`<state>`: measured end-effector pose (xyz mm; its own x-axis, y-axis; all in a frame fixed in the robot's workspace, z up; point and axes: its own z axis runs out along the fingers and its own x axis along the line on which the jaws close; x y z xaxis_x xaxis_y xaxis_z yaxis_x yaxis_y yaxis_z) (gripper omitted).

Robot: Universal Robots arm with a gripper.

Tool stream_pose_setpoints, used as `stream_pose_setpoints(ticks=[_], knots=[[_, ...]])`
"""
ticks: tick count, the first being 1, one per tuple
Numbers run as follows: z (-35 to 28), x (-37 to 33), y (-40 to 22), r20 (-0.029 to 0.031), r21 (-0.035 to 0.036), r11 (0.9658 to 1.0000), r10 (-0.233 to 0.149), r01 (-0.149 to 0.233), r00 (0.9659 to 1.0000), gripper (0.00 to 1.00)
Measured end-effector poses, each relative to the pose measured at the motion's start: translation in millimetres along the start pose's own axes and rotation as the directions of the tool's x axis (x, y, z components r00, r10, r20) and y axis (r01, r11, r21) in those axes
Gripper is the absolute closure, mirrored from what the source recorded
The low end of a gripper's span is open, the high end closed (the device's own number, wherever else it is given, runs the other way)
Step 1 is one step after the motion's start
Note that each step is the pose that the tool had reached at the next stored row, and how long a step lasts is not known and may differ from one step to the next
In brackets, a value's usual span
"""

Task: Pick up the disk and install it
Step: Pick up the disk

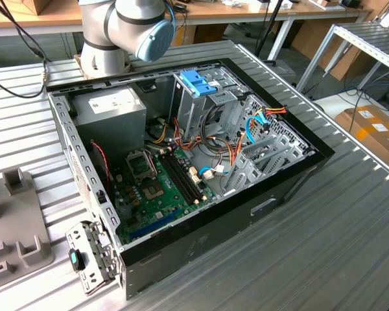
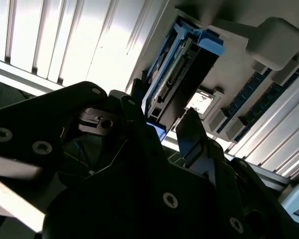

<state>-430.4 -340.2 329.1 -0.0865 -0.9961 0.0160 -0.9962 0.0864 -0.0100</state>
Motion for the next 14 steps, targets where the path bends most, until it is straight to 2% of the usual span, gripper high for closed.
stream_pose_setpoints(ticks=[14], knots=[[18.8,-0.1,1.1,-0.0003,-0.0001,1.0000,0.000,0.000,1.0000,0.46]])
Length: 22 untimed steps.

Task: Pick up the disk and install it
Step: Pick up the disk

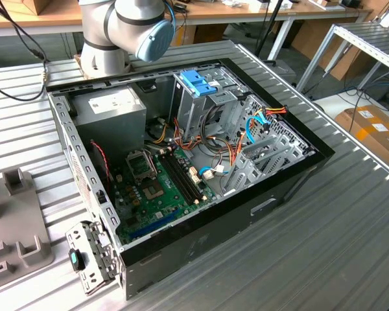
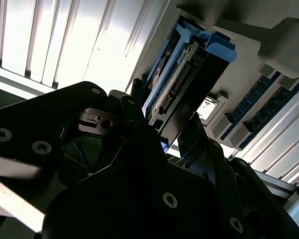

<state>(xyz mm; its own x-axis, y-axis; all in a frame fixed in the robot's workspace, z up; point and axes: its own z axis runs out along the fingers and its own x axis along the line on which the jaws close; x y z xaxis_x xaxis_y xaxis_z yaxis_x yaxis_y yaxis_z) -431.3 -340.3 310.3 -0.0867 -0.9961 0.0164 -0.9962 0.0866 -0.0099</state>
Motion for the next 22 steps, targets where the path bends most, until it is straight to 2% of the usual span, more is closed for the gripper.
stream_pose_setpoints(ticks=[6,8,22], knots=[[4.4,1.9,-0.2,0.0001,0.0001,1.0000,0.000,0.000,1.0000,0.46],[7.7,2.0,-0.2,0.0000,0.0000,1.0000,0.000,0.000,1.0000,0.46],[8.7,2.8,-0.2,0.0000,-0.0001,1.0000,0.000,0.000,1.0000,0.46]])
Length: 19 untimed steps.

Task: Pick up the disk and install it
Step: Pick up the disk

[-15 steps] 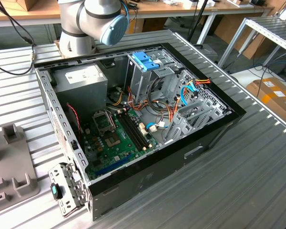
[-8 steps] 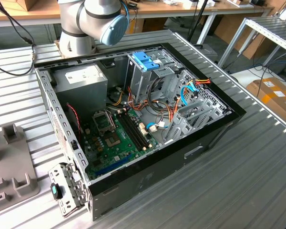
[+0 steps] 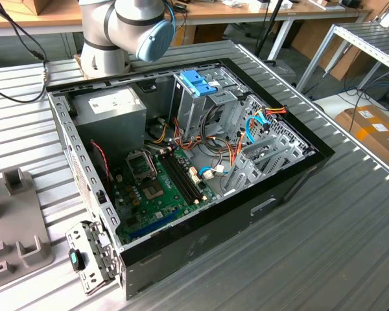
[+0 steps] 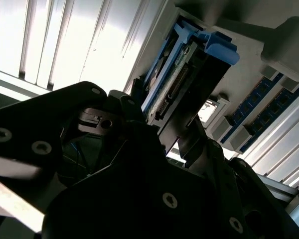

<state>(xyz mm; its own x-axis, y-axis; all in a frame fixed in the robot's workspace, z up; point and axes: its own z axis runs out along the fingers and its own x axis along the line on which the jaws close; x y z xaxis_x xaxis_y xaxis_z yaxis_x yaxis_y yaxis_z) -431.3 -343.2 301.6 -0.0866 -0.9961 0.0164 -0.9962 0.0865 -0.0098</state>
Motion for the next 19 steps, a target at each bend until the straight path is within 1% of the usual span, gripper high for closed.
stream_pose_setpoints(ticks=[5,6,8,9,19], knots=[[0.0,0.1,0.0,0.0000,0.0000,1.0000,0.000,0.000,1.0000,0.46],[0.0,0.2,0.0,0.0000,0.0000,1.0000,0.000,0.000,1.0000,0.47],[0.0,0.2,0.0,-0.0001,0.0000,1.0000,0.000,0.000,1.0000,0.60],[0.0,0.2,0.0,-0.0001,-0.0001,1.0000,0.000,0.000,1.0000,0.65],[0.0,0.4,0.0,0.0000,0.0000,1.0000,0.000,0.000,1.0000,0.65]])
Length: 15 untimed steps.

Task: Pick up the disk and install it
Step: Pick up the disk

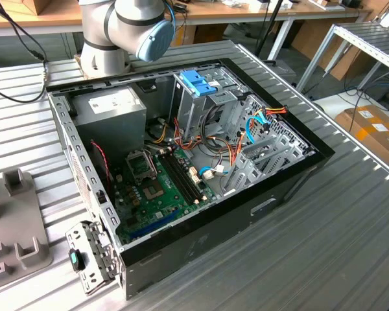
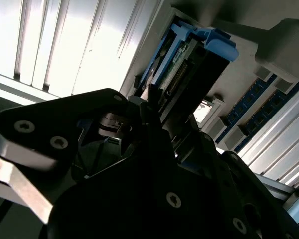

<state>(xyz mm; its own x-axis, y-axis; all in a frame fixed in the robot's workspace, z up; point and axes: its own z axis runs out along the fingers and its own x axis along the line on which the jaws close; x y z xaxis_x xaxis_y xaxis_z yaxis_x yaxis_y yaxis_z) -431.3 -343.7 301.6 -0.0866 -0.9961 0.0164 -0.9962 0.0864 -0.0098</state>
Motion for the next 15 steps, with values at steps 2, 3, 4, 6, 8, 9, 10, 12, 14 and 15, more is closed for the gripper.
stream_pose_setpoints(ticks=[2,3,4,6,8,9,10,12,14,15], knots=[[0.0,0.0,0.0,0.0000,0.0000,1.0000,0.000,0.000,1.0000,0.65],[0.1,0.1,0.0,0.0001,0.0002,1.0000,0.000,0.000,1.0000,0.65],[0.1,0.1,0.0,0.0001,0.0003,1.0000,0.000,0.000,1.0000,0.64],[0.0,0.1,0.0,0.0000,0.0001,1.0000,0.000,0.000,1.0000,0.57],[-0.4,0.2,0.1,-0.0001,-0.0002,1.0000,0.000,0.000,1.0000,0.57],[-1.8,0.2,0.0,-0.0001,-0.0001,1.0000,0.000,0.000,1.0000,0.57],[-3.3,0.2,0.0,0.0000,0.0000,1.0000,0.000,0.000,1.0000,0.57],[-4.5,0.2,-0.1,0.0001,0.0002,1.0000,0.000,0.000,1.0000,0.57],[-4.6,0.3,-0.6,0.0000,0.0001,1.0000,0.000,0.000,1.0000,0.57],[-4.8,0.4,-0.9,-0.0002,0.0000,1.0000,0.001,-0.001,1.0000,0.57]])
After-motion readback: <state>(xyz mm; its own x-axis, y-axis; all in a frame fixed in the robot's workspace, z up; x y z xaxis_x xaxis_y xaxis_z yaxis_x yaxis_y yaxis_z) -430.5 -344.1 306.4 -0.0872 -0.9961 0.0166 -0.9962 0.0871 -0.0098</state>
